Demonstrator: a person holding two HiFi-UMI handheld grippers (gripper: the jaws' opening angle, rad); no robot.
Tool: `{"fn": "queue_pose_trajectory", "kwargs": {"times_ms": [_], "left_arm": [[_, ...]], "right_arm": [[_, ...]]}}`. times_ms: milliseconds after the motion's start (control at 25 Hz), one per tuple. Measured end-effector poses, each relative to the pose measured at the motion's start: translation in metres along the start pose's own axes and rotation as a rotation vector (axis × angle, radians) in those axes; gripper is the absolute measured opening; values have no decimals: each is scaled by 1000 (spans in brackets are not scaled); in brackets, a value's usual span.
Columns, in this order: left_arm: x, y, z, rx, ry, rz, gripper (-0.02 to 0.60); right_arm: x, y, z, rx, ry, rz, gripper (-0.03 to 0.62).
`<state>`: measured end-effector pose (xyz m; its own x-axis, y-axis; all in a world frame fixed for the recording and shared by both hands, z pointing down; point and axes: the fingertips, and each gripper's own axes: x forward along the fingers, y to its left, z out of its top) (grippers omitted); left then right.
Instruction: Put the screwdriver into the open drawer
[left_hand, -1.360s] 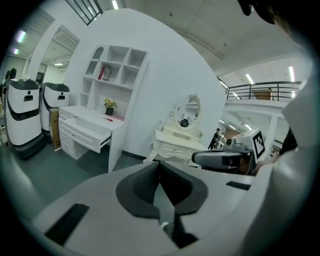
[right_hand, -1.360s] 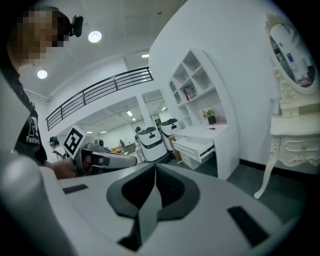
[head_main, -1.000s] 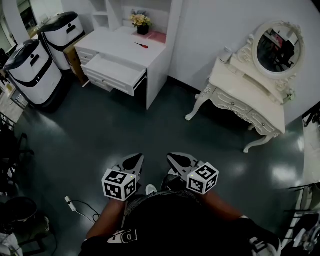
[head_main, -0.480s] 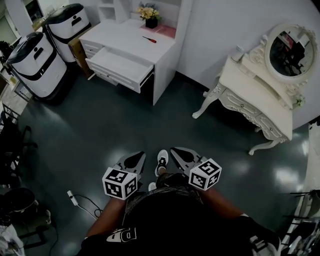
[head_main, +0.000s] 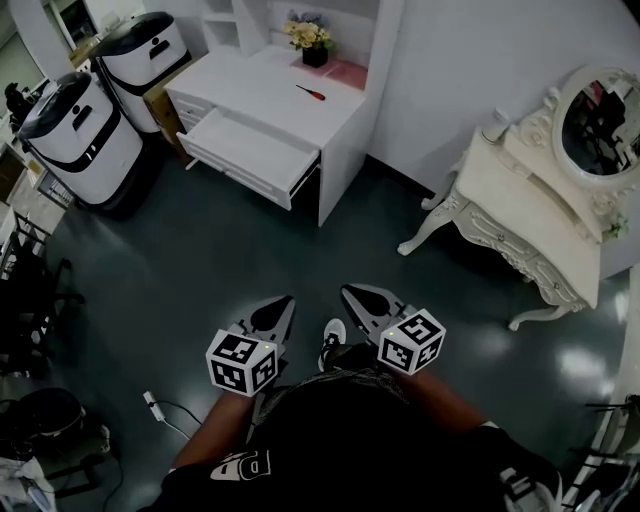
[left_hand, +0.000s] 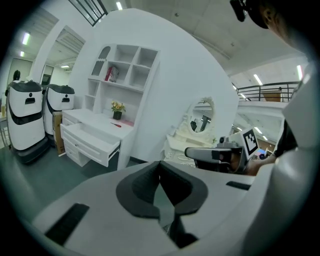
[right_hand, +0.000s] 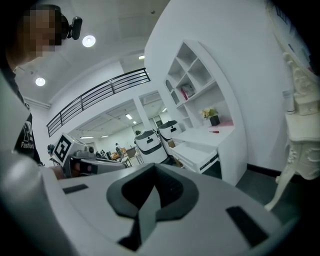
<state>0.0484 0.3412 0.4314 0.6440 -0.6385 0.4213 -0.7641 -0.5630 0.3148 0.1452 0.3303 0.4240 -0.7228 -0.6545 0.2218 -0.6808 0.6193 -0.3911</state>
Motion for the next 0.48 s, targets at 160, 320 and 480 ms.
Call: {"fn": "queue_pose_trajectory", "kwargs": {"times_ms": [160,320,480], "left_arm": [[27,15,34,29,-18,3,15],[51,35,58,-35,-16,18,15],[78,55,76,-92,-30,36,15]], "right_arm": [[28,-24,27,0,-22,26,6],[48,-47,50,-7,-19,52,6],[63,-73,70,-33,-22,63,6]]}}
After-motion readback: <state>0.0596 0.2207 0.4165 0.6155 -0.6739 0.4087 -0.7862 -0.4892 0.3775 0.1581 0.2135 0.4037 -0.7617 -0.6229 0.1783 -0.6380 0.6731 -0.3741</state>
